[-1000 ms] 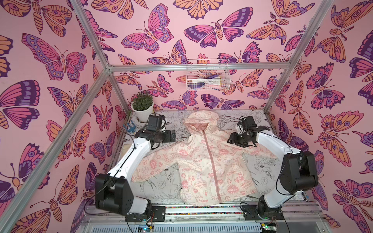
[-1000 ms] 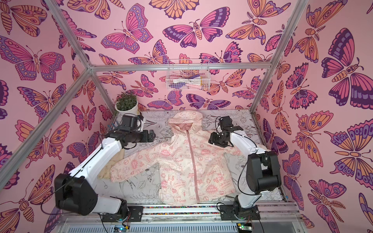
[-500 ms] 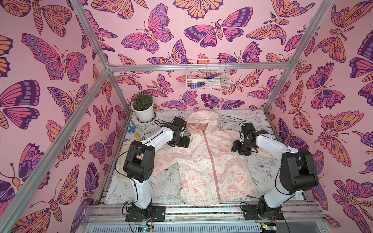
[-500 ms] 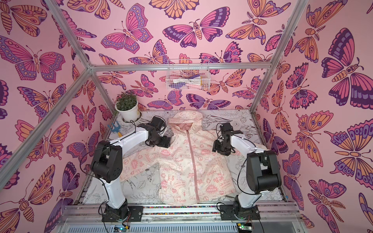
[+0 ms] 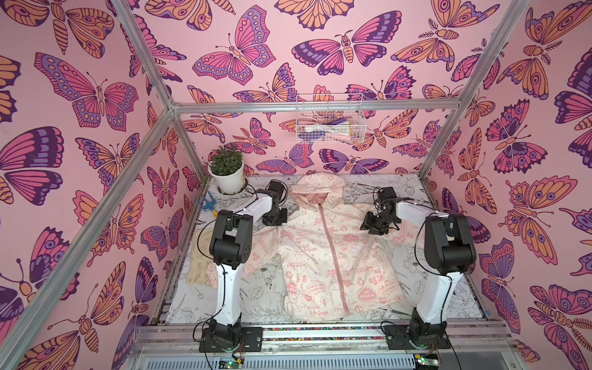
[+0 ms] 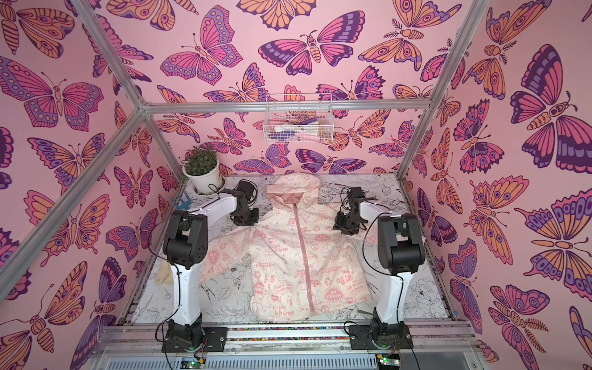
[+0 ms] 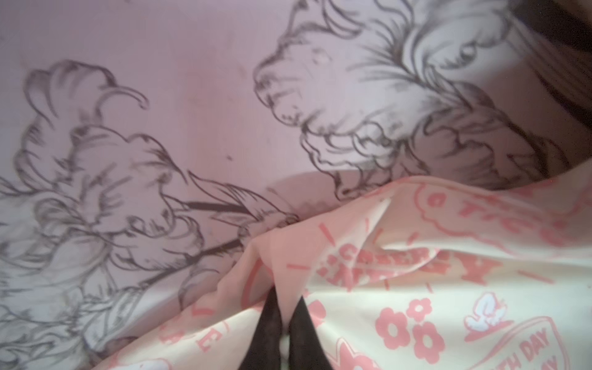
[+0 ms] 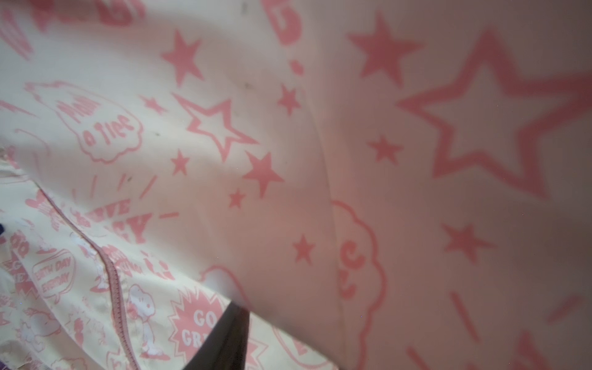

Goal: Unzip the jacket
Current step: Flatten out the jacket at the center of the board.

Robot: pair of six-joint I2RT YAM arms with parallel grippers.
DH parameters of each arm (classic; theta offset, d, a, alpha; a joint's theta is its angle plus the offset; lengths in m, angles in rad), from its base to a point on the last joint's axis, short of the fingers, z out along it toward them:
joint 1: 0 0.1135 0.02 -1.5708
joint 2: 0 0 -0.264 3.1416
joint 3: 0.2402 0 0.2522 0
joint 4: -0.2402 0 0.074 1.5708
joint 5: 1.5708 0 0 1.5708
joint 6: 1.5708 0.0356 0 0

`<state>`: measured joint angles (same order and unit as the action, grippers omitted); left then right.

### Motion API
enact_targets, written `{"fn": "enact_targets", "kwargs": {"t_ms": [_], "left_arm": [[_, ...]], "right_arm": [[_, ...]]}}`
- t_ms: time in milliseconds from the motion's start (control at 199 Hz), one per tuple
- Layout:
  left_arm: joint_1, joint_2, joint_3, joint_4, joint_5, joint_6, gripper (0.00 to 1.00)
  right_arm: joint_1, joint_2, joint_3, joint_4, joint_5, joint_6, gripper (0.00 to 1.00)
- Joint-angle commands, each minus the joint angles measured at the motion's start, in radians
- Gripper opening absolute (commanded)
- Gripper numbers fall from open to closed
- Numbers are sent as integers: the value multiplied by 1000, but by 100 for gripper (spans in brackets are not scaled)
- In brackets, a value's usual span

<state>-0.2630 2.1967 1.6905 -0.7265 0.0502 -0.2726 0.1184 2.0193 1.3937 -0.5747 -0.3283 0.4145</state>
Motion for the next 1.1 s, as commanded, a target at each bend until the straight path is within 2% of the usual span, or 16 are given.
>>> {"fn": "enact_targets", "kwargs": {"t_ms": [0,166,211,281,316,366,451,587,697,803,938,1093], "left_arm": [[34,53,88,-8,-65,4,1],[74,91,266,-9,-83,49,1],[75,78,296,-10,-96,71,13],[73,23,295,-9,-115,90,43],[71,-17,276,-9,-125,95,54],[65,-87,226,-5,-134,101,64],[45,-238,81,10,-150,103,74],[-21,-522,-245,21,-186,45,80],[-94,-760,-528,29,-154,-103,81],[-165,-980,-770,40,-117,-266,82],[-235,-1175,-1005,97,-67,-402,83],[-289,-1272,-1133,159,-26,-424,83]], "right_arm": [[-1,77,146,-41,-34,-41,47],[-13,169,376,-163,-31,-81,55],[-18,168,414,-197,-25,-90,58],[-22,137,431,-242,-1,-98,62],[-26,107,416,-260,17,-96,63],[-31,51,366,-274,44,-79,65],[-37,-73,217,-272,58,-28,66],[-36,-330,-114,-207,32,50,69],[-37,-558,-337,-194,34,92,72],[-34,-710,-470,-229,45,102,74],[-32,-797,-603,-241,65,107,75],[-32,-781,-707,-155,57,136,75]]}}
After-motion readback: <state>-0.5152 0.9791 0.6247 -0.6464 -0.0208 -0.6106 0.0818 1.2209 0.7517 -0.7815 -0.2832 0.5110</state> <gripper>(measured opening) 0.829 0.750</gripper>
